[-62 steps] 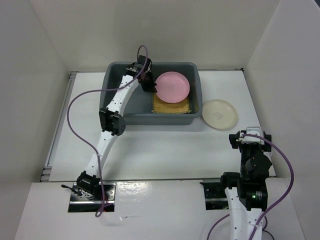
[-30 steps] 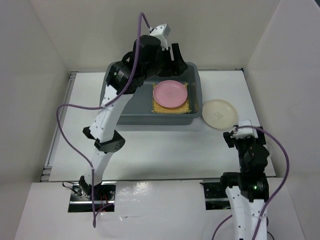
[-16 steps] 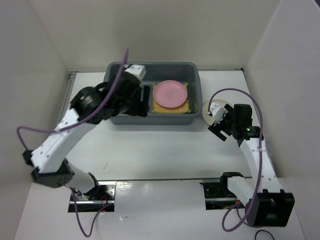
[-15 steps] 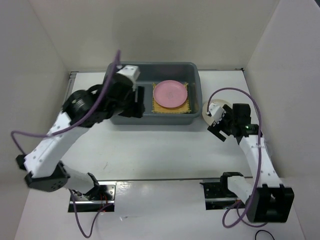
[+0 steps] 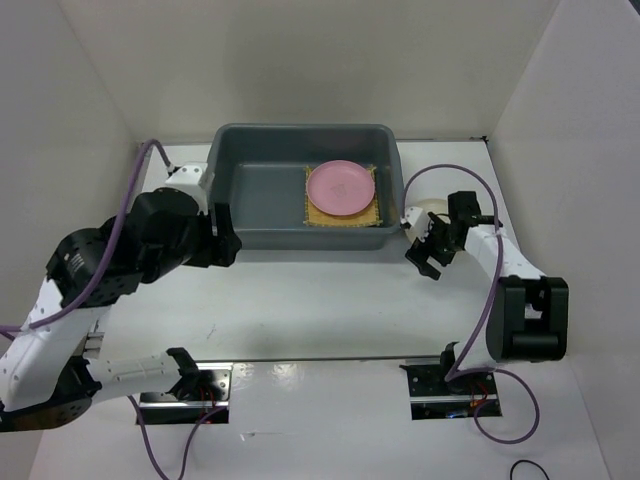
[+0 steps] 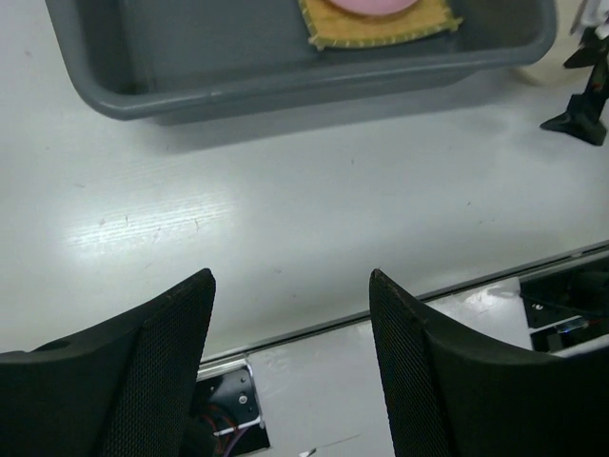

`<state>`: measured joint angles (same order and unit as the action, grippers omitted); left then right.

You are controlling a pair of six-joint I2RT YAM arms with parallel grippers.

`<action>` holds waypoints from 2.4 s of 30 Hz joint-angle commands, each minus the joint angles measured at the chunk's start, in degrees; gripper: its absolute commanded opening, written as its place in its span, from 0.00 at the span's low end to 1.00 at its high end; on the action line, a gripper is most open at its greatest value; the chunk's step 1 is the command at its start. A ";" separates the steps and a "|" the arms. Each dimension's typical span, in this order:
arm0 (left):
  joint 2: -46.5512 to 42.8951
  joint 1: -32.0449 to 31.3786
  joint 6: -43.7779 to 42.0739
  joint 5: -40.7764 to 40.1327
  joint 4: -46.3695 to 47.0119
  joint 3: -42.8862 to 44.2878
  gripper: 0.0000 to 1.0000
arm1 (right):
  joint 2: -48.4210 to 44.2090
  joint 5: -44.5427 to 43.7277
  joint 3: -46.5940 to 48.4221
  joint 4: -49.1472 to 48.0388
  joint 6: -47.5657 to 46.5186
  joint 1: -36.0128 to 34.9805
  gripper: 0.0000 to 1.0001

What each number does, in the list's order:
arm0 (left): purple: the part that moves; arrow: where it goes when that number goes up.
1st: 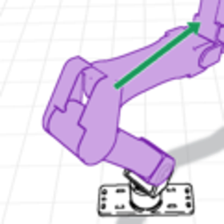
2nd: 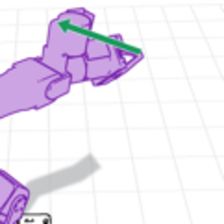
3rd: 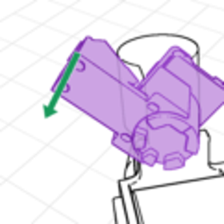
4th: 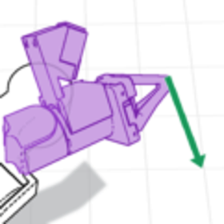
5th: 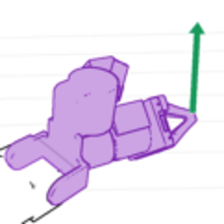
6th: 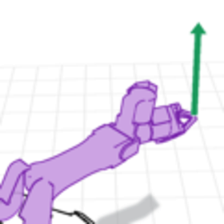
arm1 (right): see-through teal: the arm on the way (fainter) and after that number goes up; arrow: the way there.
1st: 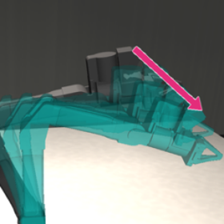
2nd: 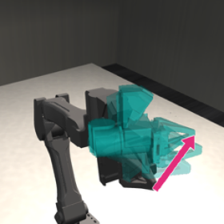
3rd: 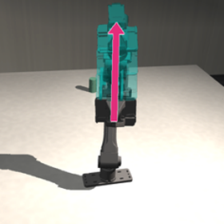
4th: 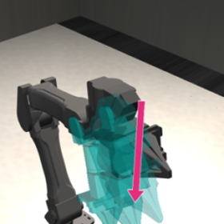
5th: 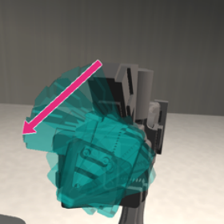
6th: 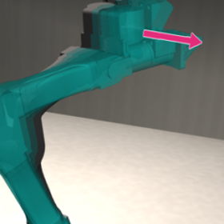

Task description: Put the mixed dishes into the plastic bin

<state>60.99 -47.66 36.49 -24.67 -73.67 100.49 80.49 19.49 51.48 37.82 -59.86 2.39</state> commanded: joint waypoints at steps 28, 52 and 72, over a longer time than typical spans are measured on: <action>-5.62 0.20 4.03 2.25 -0.51 -6.18 0.74 | 16.02 1.17 5.73 -4.60 1.06 7.19 0.36; -9.93 0.20 5.08 0.06 -0.51 -10.75 0.78 | -0.78 -2.17 47.80 6.65 17.83 -13.10 0.00; -16.34 0.20 5.61 -3.81 -0.51 -18.57 0.90 | 21.36 -10.08 55.65 11.31 13.54 -33.59 0.00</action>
<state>46.52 -47.66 40.99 -26.17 -74.98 82.56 100.60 11.57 107.15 50.24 -45.06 -30.94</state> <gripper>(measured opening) 0.886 0.018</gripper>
